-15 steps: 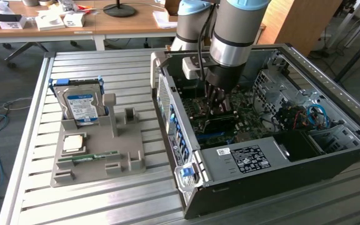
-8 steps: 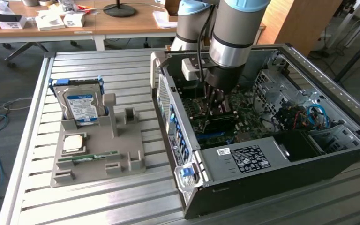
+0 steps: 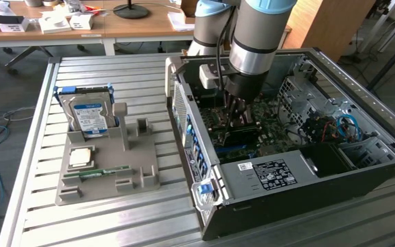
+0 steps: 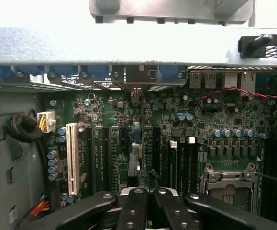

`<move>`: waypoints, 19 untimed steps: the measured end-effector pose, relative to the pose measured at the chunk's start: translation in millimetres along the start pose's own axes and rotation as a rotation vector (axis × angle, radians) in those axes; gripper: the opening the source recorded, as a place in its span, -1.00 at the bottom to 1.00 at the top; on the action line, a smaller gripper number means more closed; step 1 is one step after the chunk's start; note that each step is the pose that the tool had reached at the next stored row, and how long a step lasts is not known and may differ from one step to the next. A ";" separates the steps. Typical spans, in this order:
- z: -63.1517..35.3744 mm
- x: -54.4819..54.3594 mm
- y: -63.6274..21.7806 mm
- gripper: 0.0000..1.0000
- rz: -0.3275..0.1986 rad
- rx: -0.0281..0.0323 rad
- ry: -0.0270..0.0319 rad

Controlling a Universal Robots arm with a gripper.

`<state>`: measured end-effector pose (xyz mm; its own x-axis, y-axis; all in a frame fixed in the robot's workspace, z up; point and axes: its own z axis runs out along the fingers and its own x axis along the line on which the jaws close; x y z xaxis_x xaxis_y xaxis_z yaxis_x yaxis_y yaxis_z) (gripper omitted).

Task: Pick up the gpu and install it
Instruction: 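Press down on the gpu until it lock into place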

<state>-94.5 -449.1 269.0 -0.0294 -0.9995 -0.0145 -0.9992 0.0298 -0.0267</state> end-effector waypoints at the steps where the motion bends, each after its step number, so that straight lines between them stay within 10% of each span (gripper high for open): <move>1: 0.0 0.0 0.0 -0.79 0.000 -0.0001 0.0000; 19: 2.5 0.0 0.1 -0.79 0.000 0.0000 0.0000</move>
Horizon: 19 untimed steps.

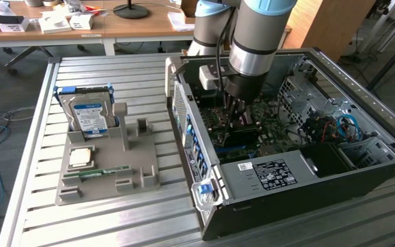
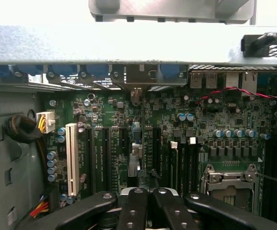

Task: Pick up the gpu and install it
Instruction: 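Press down on the gpu until it lock into place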

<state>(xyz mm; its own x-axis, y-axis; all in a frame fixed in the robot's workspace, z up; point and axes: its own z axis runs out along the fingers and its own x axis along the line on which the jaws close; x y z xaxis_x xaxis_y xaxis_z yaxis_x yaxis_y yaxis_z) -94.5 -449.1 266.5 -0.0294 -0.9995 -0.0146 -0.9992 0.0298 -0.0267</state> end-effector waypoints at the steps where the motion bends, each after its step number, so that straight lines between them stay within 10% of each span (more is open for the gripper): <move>1: 0.4 0.0 0.0 -0.79 0.000 -0.0001 0.0002; 19: 1.0 0.0 0.0 -0.79 0.000 0.0000 0.0002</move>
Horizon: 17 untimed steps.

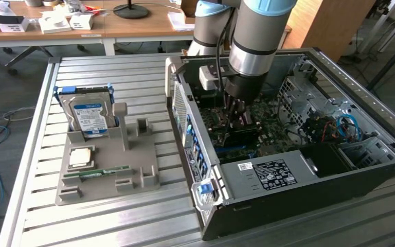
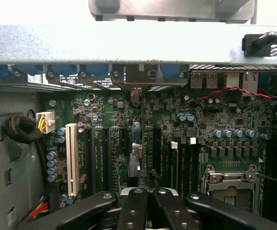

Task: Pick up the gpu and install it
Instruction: 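Press down on the gpu until it lock into place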

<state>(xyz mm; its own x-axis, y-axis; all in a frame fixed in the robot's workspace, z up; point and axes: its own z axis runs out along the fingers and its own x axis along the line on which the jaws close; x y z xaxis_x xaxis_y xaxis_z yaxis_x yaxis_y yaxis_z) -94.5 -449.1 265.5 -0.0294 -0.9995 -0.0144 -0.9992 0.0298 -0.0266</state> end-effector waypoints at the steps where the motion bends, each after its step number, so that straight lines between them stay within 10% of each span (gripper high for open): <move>1: 0.2 0.0 0.0 -0.79 0.000 0.0000 0.0000; 17: 4.2 0.1 1.9 -0.79 0.000 0.0000 -0.0001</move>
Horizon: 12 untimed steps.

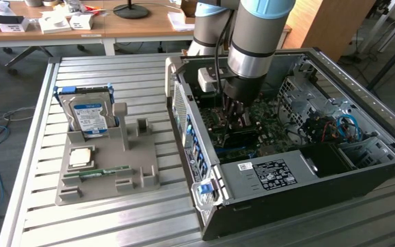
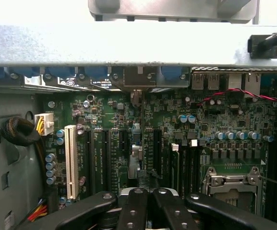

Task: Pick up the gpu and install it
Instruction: 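Press down on the gpu until it lock into place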

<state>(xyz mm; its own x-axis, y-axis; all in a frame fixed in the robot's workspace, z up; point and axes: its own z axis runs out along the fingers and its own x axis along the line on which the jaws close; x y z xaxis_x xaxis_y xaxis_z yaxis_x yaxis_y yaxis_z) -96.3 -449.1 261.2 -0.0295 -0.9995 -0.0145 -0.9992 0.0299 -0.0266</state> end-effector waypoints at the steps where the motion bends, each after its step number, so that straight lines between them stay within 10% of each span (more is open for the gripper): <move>1: 0.0 0.1 0.0 -0.79 0.000 0.0000 -0.0001; 12: -9.2 0.3 -0.2 -0.79 0.000 0.0001 -0.0002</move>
<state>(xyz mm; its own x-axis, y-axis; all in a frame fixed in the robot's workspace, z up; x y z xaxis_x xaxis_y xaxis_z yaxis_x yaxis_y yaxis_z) -96.4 -449.6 270.4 -0.0295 -0.9995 -0.0147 -0.9992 0.0299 -0.0267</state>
